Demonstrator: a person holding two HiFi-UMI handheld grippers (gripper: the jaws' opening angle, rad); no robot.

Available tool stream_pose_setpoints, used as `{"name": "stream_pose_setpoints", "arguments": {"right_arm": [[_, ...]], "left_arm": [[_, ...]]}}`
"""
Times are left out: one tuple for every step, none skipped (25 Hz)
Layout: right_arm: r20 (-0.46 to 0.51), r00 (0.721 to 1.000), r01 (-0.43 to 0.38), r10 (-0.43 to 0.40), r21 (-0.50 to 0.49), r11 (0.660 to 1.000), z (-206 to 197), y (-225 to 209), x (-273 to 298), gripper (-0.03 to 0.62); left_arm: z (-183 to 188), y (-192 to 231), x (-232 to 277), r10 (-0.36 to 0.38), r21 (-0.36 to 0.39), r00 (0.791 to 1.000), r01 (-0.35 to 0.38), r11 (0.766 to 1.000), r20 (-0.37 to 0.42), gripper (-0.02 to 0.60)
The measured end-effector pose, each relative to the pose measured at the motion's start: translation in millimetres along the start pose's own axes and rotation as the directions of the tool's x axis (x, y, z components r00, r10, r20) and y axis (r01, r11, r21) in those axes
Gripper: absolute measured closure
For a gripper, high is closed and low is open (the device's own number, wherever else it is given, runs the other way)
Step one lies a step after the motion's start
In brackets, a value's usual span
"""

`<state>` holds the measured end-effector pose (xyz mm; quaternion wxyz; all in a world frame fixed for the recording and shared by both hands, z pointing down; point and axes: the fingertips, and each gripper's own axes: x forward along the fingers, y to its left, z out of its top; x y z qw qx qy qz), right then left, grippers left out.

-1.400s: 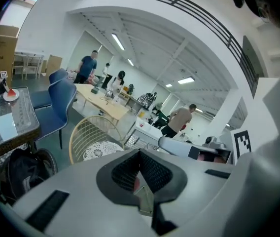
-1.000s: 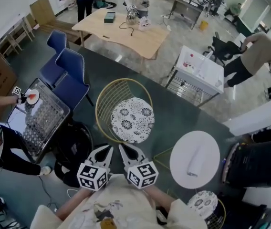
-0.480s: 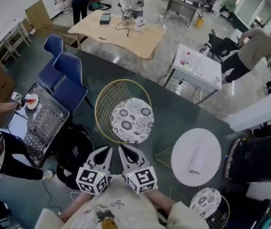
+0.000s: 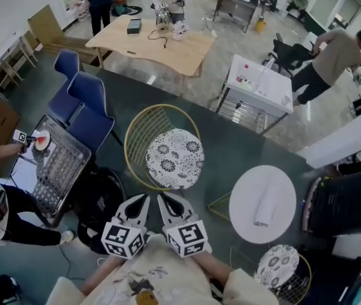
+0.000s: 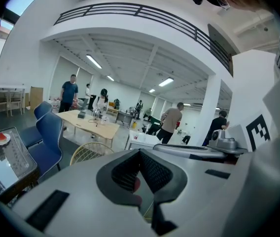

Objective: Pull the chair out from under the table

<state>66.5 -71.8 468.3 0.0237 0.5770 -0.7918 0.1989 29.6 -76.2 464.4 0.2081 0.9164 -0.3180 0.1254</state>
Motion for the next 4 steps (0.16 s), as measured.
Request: {"name": "stream_pose_setpoints", "arguments": {"right_arm": [[0.002,1.0,0.004,-0.004,-0.007,1.0,-0.1,0.3,-1.8,0.585],[0.002,1.0,0.008,-0.008,-0.012,1.0,-0.7,0.7,-4.0,0.585],[0.0,1.0,0.011,-0.011,-0.013,1.0,-1.5,1.0,-6.6,0.585],[-0.003,1.0,0.016,-0.016,-0.013,1.0,-2.2,1.2,-9.4,0.585]], "left_arm": [[-1.1,-1.1,-0.8,-0.003,-0.007,1.0,0.003,1.0,0.001,0.58],[-2.0,-3.2,-1.6,-0.008,-0.008,1.0,0.008,1.0,0.0,0.58],[-2.7,-6.0,-2.2,-0.015,-0.005,1.0,0.015,1.0,-0.001,0.58],[-3.4,-9.1,-2.9,-0.023,-0.001,1.0,0.023,1.0,-0.003,0.58]]}}
